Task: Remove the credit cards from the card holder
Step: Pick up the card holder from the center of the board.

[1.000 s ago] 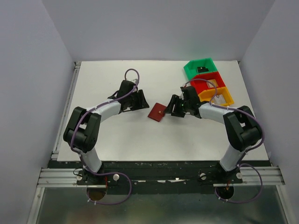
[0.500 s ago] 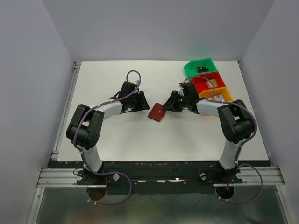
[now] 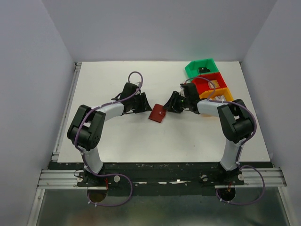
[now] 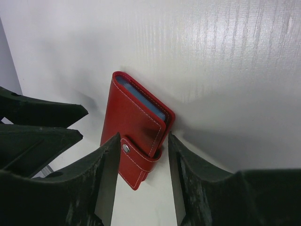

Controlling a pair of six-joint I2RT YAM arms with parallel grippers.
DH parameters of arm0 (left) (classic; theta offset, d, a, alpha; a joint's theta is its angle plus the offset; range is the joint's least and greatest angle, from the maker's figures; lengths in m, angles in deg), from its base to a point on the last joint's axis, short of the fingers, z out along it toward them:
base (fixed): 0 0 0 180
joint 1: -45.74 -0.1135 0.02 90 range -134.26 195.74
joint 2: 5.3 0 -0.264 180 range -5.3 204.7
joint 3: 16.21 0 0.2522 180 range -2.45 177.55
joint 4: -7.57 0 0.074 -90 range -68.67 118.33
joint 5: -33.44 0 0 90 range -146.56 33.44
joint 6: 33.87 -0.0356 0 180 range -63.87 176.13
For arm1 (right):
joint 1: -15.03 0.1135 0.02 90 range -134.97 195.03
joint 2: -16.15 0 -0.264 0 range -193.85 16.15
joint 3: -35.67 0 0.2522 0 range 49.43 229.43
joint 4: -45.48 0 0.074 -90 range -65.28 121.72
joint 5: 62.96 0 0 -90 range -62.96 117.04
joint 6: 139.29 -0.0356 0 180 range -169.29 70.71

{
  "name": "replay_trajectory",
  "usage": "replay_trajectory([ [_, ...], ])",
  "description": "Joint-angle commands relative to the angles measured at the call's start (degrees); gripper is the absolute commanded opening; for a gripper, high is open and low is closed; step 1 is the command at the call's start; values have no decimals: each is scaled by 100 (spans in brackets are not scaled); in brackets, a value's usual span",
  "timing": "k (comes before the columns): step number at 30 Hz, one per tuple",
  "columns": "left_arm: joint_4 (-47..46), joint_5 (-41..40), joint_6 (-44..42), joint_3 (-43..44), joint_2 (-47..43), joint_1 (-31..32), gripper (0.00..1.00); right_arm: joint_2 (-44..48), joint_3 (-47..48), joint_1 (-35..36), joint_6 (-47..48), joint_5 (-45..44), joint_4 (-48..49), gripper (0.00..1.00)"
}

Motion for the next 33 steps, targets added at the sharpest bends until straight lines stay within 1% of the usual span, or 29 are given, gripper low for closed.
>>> replay_trajectory([
  [1, -86, 50, -13, -40, 45, 51, 54, -57, 24, -50, 3, 143, 24, 52],
  [7, -104, 59, -22, -57, 45, 95, 53, -197, 147, -50, -6, 310, 42, 49],
  [8, -104, 68, -22, -66, 45, 95, 53, -215, 165, -51, -15, 336, 59, 47],
  [15, -112, 51, -48, -66, 71, 165, 52, -347, 174, -42, -76, 477, 138, 45],
  [18, -104, 59, -57, -57, 106, 183, 52, -408, 191, -42, -138, 591, 244, 42],
  [25, -121, 59, -83, -40, 133, 218, 52, -531, 183, -51, -296, 855, 560, 22],
  [27, -121, 68, -83, -49, 132, 227, 52, -505, 139, -42, -322, 890, 630, 14],
  [29, -121, 51, -92, -66, 80, 227, 52, -418, 69, -59, -322, 855, 666, 2],
  [30, -112, 24, -101, -84, 28, 227, 51, -348, 25, -51, -314, 855, 683, 0],
  [33, 19, -177, -118, -93, -209, 218, 52, -14, -194, -103, -218, 829, 692, 0],
])
